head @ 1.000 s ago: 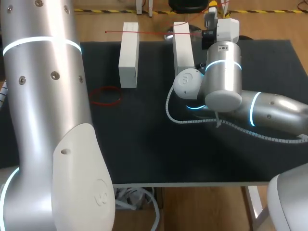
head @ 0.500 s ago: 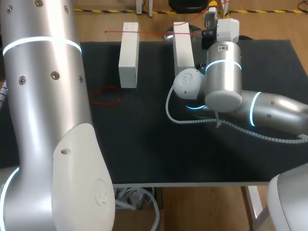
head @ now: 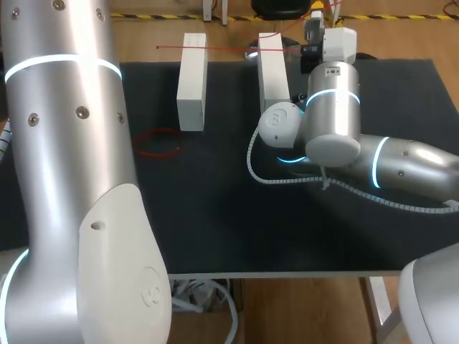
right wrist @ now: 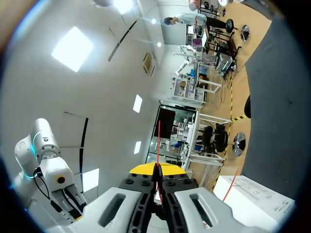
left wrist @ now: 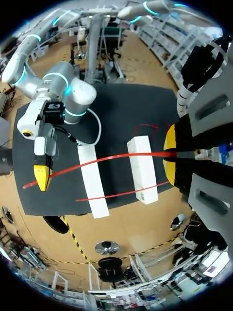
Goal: Grab the tape and strap the tape.
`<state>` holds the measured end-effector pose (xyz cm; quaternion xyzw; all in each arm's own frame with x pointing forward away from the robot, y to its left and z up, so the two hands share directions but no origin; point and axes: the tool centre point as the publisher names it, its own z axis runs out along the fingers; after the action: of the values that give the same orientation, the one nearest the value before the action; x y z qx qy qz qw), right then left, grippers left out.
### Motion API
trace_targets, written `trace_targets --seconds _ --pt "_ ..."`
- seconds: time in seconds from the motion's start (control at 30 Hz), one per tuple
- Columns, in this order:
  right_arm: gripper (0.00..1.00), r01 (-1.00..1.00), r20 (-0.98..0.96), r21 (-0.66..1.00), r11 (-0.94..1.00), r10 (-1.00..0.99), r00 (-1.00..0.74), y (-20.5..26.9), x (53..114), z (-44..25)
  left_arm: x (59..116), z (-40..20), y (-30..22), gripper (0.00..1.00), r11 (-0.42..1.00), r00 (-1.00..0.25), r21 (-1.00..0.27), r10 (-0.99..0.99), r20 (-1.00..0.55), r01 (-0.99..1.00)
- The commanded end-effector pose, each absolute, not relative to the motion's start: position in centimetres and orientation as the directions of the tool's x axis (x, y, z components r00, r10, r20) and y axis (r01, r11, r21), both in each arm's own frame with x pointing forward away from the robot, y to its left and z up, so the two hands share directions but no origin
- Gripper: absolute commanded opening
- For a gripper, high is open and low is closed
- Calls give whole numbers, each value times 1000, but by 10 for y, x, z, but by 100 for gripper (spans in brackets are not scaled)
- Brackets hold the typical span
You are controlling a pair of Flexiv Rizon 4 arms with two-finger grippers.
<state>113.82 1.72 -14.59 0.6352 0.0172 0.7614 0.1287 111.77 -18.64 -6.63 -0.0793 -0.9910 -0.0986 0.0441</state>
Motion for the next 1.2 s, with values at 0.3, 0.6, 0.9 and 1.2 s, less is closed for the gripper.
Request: trace_targets --seconds 0.3,0.6,0.9,1.2 --pt "0 -175 964 190 -966 218 -154 17 1138 -144 1136 -76 -191 0 999 -987 44 17 161 24" --pt "0 -175 964 190 -966 218 -154 17 1138 -144 1137 -77 -199 0 998 -995 42 42 89 46" --pt "0 -175 964 190 -966 218 -154 17 1138 -144 1137 -77 -199 0 998 -996 27 62 61 64" --pt "0 -175 964 190 -966 218 -154 17 1138 -144 1137 -76 -197 0 991 -991 -17 132 11 132"
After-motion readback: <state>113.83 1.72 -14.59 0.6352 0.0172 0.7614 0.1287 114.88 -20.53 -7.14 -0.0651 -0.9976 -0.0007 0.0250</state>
